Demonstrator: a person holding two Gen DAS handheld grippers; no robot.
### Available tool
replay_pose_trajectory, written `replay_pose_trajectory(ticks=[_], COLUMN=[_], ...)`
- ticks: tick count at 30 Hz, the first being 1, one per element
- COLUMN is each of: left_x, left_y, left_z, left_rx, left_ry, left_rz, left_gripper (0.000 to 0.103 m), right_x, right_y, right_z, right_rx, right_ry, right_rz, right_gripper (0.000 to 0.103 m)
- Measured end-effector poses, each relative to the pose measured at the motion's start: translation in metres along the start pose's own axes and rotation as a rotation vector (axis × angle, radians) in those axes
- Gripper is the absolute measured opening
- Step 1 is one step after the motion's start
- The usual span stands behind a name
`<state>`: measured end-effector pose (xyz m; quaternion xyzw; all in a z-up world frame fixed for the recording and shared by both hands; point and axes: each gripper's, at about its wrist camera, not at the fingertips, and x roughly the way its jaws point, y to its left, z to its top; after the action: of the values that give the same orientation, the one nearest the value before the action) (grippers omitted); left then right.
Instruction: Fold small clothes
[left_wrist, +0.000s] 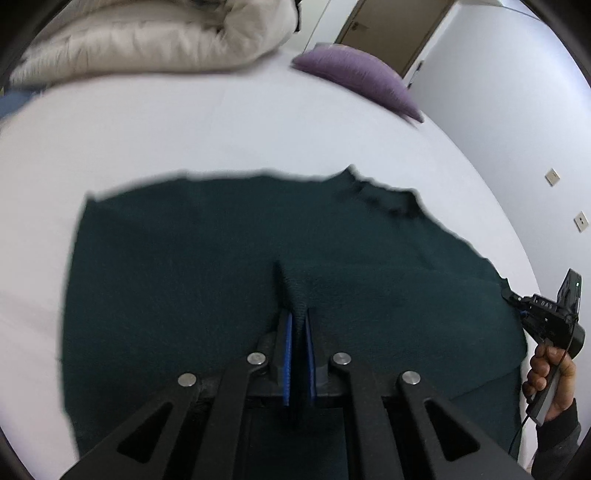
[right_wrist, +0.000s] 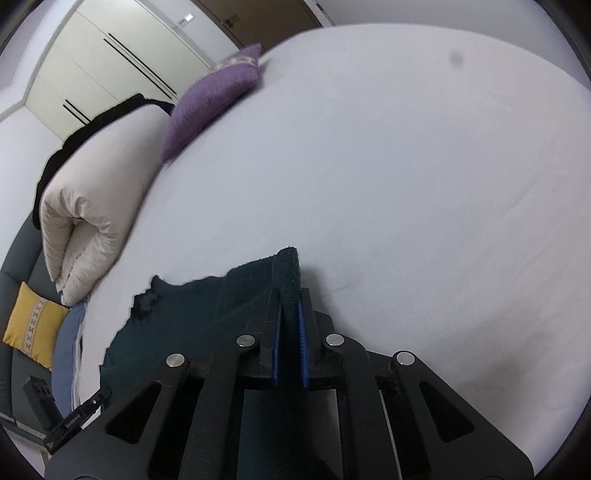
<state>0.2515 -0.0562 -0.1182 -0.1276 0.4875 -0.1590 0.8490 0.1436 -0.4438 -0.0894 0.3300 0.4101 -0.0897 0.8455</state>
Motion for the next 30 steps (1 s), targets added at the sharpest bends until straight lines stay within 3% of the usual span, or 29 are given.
replay_pose_trajectory(ticks=[2,6,7,9,10,12,16,19,23,24,27,30], left_x=[0.000,-0.005,-0.010,-0.026,-0.035,-0.054,-0.088,-0.112,-0.146,-0.155,-0.178,-0.193], left_y=[0.001,0.004,0.006,0.010,0.011,0.011,0.016,0.025,0.049,0.056,0.078,0.095], left_z=[-0.001,0.002,0.002,0.001,-0.001,-0.009,-0.043,-0.076,-0.122,-0.134,-0.167,-0.192], left_rx=[0.006,0.007,0.001,-0.014,-0.010,0.015,0.046,0.055,0.029,0.011,-0.047,-0.095], left_ry=[-0.022,-0.023,-0.027,-0.060,-0.086,-0.121,-0.122,-0.109,-0.080,-0.074,-0.058,-0.049], left_rz=[-0.006,-0.041,-0.041,-0.004,0.011,0.030,0.048,0.069,0.044,0.030,0.024,0.031], left_gripper=[0.010,0.016,0.020,0.044,0.050,0.054,0.057,0.066,0.072,0.073,0.073,0.073], right_x=[0.012,0.008,0.007,-0.003,-0.012,-0.034,-0.074,-0.089,-0.107,-0.117,-0.150,-0.183], right_y=[-0.007,-0.022,-0.024,-0.025,-0.024,-0.019,0.000,0.010,-0.011,-0.015,-0.022,-0.027], right_z=[-0.003,-0.006,-0.006,-0.008,-0.008,-0.013,-0.035,-0.063,-0.101,-0.112,-0.149,-0.185], right_rx=[-0.011,0.061,0.072,0.089,0.080,0.035,-0.076,-0.175,-0.114,-0.105,-0.108,-0.120], right_ry=[0.022,0.000,0.001,-0.008,-0.025,-0.070,-0.097,-0.075,-0.005,-0.012,-0.025,-0.044], right_rz=[-0.018,0.055,0.067,0.044,0.009,-0.058,-0.031,-0.039,-0.044,-0.028,0.010,0.033], right_gripper=[0.005,0.005,0.009,0.011,0.017,0.017,0.017,0.018,0.022,0.027,0.063,0.064])
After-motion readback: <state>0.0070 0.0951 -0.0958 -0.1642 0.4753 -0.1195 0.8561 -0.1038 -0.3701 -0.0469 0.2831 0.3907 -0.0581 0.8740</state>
